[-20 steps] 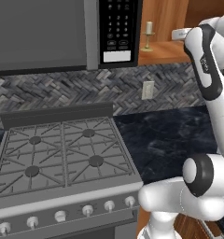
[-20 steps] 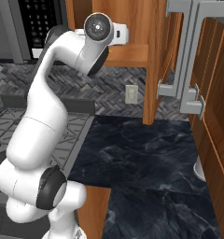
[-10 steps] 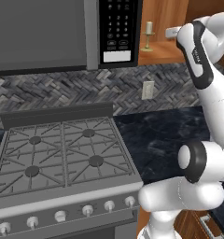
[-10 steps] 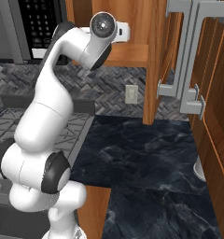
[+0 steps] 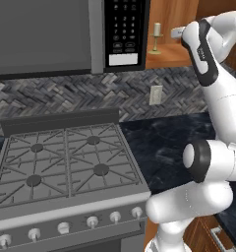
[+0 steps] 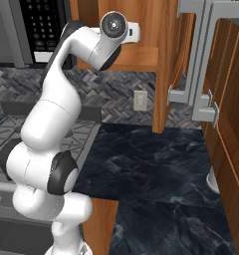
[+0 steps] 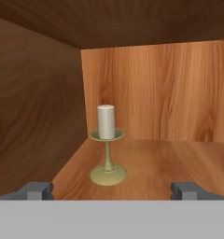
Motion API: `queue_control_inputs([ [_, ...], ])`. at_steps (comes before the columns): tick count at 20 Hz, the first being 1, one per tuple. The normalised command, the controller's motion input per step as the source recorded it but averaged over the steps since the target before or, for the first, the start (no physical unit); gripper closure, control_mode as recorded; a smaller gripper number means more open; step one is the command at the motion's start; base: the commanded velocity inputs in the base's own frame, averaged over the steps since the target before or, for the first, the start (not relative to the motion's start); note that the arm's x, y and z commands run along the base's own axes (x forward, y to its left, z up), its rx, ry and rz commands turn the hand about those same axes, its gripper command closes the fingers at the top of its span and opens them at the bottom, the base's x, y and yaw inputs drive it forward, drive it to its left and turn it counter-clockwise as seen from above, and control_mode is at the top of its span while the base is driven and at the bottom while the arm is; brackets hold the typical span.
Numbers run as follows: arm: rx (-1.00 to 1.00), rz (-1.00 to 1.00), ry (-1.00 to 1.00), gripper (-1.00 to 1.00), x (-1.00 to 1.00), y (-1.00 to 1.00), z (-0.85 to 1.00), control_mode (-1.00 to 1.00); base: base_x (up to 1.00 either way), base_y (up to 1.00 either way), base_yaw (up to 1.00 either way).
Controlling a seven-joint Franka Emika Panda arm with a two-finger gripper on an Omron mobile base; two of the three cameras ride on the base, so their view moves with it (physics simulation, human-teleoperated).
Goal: Get the candle and the wine from the cabinet and move them to the dining counter.
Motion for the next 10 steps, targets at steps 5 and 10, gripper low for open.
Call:
queue_control_inputs([
  [5,0.00,0.00,0.00,-1.00,0.29,0.00,0.00,-1.00,0.00,0.00,0.00],
  [10,0.00,0.00,0.00,-1.00,0.27,0.00,0.00,-1.00,0.00,0.00,0.00],
])
